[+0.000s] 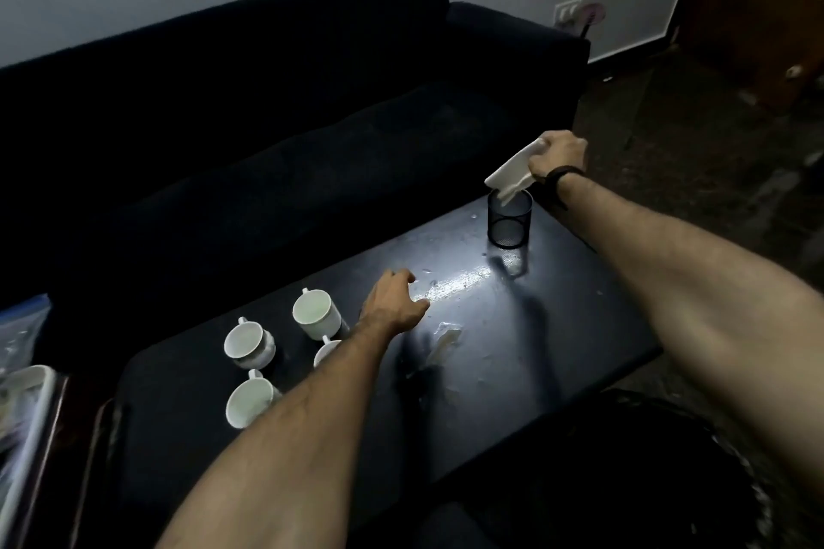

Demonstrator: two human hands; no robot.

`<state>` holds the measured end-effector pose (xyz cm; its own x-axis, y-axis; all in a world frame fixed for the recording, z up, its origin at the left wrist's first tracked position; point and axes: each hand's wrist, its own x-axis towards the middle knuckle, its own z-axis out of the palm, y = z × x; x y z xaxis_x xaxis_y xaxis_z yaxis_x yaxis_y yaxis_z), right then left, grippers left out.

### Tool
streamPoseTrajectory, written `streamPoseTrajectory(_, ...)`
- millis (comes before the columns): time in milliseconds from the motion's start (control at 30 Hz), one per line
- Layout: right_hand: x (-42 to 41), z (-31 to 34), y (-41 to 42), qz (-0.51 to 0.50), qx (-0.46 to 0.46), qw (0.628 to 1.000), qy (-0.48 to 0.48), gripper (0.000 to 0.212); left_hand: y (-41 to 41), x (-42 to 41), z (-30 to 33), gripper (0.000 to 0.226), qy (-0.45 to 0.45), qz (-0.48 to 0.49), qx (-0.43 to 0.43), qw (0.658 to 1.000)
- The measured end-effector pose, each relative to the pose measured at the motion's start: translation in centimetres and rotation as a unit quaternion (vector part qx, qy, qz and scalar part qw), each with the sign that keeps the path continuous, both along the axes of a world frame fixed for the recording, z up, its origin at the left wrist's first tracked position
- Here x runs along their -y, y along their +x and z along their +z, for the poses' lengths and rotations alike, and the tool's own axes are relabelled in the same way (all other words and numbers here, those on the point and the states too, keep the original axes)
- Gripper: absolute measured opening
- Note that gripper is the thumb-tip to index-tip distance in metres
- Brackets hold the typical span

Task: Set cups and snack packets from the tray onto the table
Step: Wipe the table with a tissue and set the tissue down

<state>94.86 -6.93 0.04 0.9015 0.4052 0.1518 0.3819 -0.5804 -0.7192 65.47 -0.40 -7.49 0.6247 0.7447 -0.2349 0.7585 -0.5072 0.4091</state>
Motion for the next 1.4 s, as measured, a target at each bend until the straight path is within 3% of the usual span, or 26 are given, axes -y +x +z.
streamPoseTrajectory(367,-2.7,-3.8,2.5,0.057,0.020,0.990,-0.130,0.018,-0.5,-2.1,-4.2,0.058,-0.014,0.004,-0.030,0.999)
streamPoseTrajectory(600,-4.0,-6.9,2.0,0.115,0.027,0.975,-0.186,0.032,-0.2,-2.2,-5.3,0.056,-0.013,0.002,-0.031,0.999)
streamPoseTrajectory(767,-3.5,-7.6,2.7,0.027,0.026,0.994,-0.106,0.080,-0.6,-2.6,-5.7,0.057,-0.009,0.008,-0.037,0.999)
streamPoseTrajectory(867,-2.5,-8.7,2.3,-0.034,-0.106,0.992,-0.051,0.099,-0.8,-2.6,-5.8,0.059,-0.014,0.010,-0.044,0.999)
streamPoseTrajectory(933,-2.0,-9.5,1.8,-0.028,-0.174,0.982,-0.066,0.088,-0.7,-2.5,-5.7,0.059,-0.017,0.007,-0.046,0.999)
streamPoseTrajectory(1067,-1.8,-10.5,0.9,-0.036,-0.187,0.981,-0.036,0.037,-0.5,-1.8,-5.6,0.057,-0.018,0.004,-0.041,0.999)
streamPoseTrajectory(1400,1.9,-8.9,-1.7,-0.057,-0.184,0.975,-0.108,0.052,-1.7,-0.6,-2.9,0.062,-0.027,0.011,-0.037,0.999)
